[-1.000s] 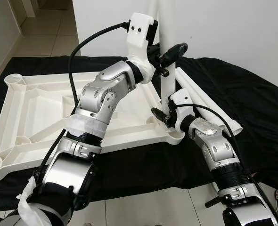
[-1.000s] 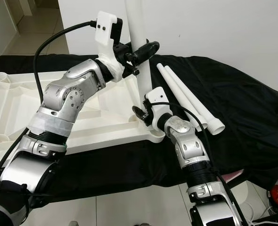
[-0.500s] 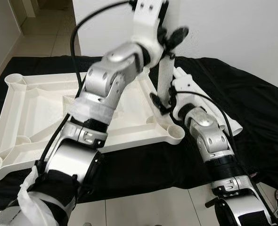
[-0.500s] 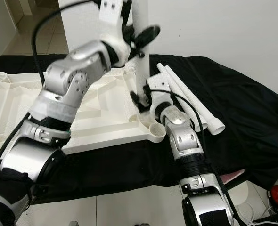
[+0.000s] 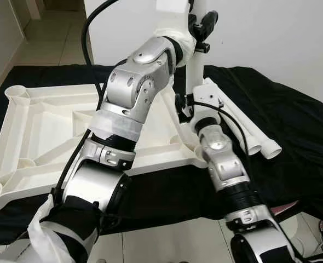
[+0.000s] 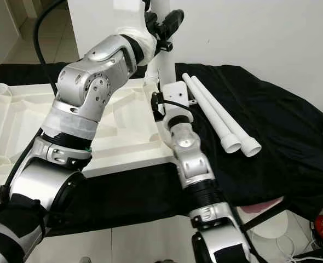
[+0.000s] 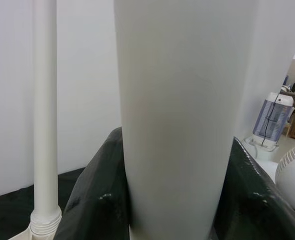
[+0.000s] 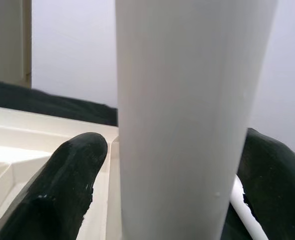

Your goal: Building children table

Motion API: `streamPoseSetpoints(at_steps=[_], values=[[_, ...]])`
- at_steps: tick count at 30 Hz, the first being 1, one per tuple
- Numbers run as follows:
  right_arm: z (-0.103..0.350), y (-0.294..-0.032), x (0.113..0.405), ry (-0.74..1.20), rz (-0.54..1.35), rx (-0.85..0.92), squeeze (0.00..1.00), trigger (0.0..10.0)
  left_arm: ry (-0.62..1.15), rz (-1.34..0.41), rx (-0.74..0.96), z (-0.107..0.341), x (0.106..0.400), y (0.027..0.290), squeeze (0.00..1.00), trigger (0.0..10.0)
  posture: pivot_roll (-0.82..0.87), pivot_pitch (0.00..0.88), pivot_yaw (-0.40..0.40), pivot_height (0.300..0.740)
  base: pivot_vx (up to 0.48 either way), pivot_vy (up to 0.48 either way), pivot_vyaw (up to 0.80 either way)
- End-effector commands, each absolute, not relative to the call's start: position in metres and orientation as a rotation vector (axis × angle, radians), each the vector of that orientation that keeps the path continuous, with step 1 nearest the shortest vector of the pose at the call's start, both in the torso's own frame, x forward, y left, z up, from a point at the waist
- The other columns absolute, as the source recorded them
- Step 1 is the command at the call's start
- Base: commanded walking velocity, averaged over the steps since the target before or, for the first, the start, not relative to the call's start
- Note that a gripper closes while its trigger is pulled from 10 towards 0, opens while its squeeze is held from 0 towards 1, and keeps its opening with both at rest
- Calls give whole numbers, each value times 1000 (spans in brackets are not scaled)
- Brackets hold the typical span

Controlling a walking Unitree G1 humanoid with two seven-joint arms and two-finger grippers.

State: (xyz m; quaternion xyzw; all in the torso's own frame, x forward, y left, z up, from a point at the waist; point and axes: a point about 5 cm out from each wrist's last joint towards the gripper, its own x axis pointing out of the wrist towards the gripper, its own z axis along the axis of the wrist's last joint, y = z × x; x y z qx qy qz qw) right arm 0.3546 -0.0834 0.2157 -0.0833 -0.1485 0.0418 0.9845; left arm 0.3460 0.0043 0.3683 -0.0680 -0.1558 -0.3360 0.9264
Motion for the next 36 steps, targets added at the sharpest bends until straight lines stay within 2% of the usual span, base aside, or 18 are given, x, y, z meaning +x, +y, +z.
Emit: streamPoseSetpoints(at_steps=[1, 18, 27, 28, 30, 31, 32, 33, 36], values=[[216, -86, 356, -308, 55, -172, 0, 10000, -348, -699, -126, 378, 341, 0, 0, 10000, 47, 13, -63, 740, 0, 0, 0], [212, -78, 359, -288, -18, -160, 0, 10000, -358, -698, -99, 382, 336, -7, 0, 10000, 62, 13, -72, 740, 0, 0, 0], [218, -81, 366, -300, -45, -154, 0, 10000, -355, -706, -93, 382, 334, -9, 0, 10000, 66, 16, -74, 740, 0, 0, 0], [220, -82, 368, -301, -48, -150, 0, 8902, -355, -707, -92, 381, 333, -10, 0, 10000, 66, 17, -75, 740, 0, 0, 0], [220, -82, 368, -301, -48, -150, 0, 8902, -355, -707, -92, 381, 333, -10, 0, 10000, 66, 17, -75, 740, 0, 0, 0], [221, -83, 369, -302, -54, -149, 0, 3255, -355, -708, -90, 381, 333, -10, 0, 10000, 66, 17, -75, 740, 0, 0, 0], [221, -83, 369, -302, -54, -149, 0, 3255, -355, -708, -90, 381, 333, -10, 0, 10000, 66, 17, -75, 740, 0, 0, 0], [221, -84, 370, -296, -53, -141, 0, 0, -356, -710, -89, 381, 332, -11, 0, 10000, 65, 18, -75, 740, 0, 0, 0], [220, -83, 371, -293, -46, -133, 0, 0, -355, -713, -88, 382, 332, -12, 0, 10000, 64, 21, -74, 740, 0, 0, 0]])
